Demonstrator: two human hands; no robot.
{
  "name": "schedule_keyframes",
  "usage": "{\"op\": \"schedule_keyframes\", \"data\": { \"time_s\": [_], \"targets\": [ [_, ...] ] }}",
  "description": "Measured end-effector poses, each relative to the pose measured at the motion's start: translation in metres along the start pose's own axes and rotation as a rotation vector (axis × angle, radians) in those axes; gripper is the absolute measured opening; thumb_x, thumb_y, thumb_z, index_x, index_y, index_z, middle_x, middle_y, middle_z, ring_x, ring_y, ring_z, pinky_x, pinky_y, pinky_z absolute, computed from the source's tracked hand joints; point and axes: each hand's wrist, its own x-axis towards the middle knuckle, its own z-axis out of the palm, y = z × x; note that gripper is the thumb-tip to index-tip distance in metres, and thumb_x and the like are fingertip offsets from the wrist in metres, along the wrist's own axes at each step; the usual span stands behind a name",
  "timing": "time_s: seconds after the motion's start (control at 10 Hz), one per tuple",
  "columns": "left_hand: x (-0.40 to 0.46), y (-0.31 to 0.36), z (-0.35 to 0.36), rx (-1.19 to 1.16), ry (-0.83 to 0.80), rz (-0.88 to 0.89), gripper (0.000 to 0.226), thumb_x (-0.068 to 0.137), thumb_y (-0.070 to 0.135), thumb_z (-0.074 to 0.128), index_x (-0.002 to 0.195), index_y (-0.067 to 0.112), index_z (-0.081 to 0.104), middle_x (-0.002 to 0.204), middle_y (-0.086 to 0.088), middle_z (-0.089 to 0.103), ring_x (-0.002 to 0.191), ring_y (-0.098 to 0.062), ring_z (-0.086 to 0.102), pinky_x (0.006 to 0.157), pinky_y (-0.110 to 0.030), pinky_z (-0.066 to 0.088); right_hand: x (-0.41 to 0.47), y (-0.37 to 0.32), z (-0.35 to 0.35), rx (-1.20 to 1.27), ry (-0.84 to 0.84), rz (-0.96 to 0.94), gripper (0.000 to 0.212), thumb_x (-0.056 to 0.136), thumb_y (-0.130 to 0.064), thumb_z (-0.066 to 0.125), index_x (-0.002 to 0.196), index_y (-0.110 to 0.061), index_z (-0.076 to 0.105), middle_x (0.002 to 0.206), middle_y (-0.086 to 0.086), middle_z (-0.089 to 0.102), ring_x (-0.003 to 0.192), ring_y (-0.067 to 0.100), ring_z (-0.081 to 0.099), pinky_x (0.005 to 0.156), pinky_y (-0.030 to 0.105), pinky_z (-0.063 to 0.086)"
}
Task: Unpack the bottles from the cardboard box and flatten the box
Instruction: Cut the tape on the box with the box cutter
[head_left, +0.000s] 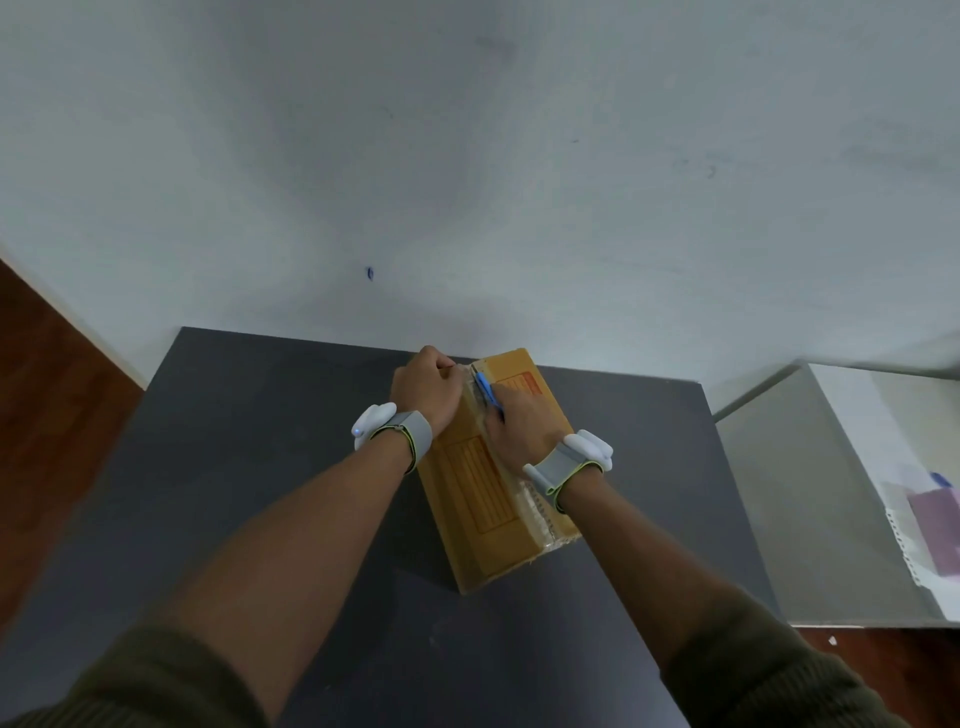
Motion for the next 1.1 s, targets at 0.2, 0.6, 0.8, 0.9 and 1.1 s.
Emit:
{"op": "schedule_keyframes", "data": {
  "time_s": [0.2,0.6,0.8,0.9,1.1],
  "targets": [
    [0.001,0.000,0.000,0.018,0.013,0.000,0.018,0.097,0.039,0.055,0.102,0.023,0.061,0.096,0.007,0.059,0.100,-0.020,0.055,0.073,-0.030,0.041,-0.002,-0.001,-0.002,0.012,0.004,-0.011,0.019,0.091,-0.021,0.043,0.073,-0.025,0.046,0.064,-0.005,0.051,0.057,0.015,0.046,0.056,0.028,0.030],
    [0.004,0.006,0.003,0.067,0.022,0.000,0.024,0.099,0.034,0.058,0.109,0.014,0.065,0.105,-0.003,0.067,0.094,-0.022,0.061,0.073,-0.030,0.042,0.015,-0.047,-0.017,-0.306,-0.319,0.194,0.021,0.098,-0.014,0.049,0.107,-0.001,0.063,0.111,0.019,0.065,0.104,0.037,0.063,0.046,0.027,0.021],
    [0.005,0.002,0.001,0.071,0.007,0.021,0.019,0.094,0.038,0.054,0.097,0.020,0.060,0.105,-0.004,0.066,0.100,-0.029,0.060,0.081,-0.038,0.052,-0.017,-0.048,-0.027,-0.337,-0.194,0.364,0.021,0.097,0.000,0.045,0.090,-0.007,0.063,0.076,0.008,0.055,0.082,0.020,0.062,0.049,0.023,0.023],
    [0.002,0.003,0.001,0.071,0.008,0.034,0.022,0.094,0.039,0.054,0.099,0.019,0.061,0.104,-0.003,0.066,0.100,-0.030,0.060,0.081,-0.040,0.051,-0.036,-0.042,-0.032,-0.346,-0.233,0.354,0.025,0.097,-0.002,0.046,0.074,-0.008,0.053,0.059,0.002,0.032,0.057,0.015,0.041,0.044,0.023,0.016],
    [-0.001,0.005,-0.002,0.084,-0.010,0.046,0.022,0.095,0.037,0.052,0.101,0.017,0.060,0.108,-0.003,0.064,0.100,-0.029,0.061,0.083,-0.039,0.051,-0.061,-0.030,-0.044,-0.275,-0.292,0.315,0.029,0.095,-0.004,0.047,0.065,-0.002,0.049,0.063,0.005,0.043,0.055,0.018,0.042,0.045,0.022,0.019]
  ]
}}
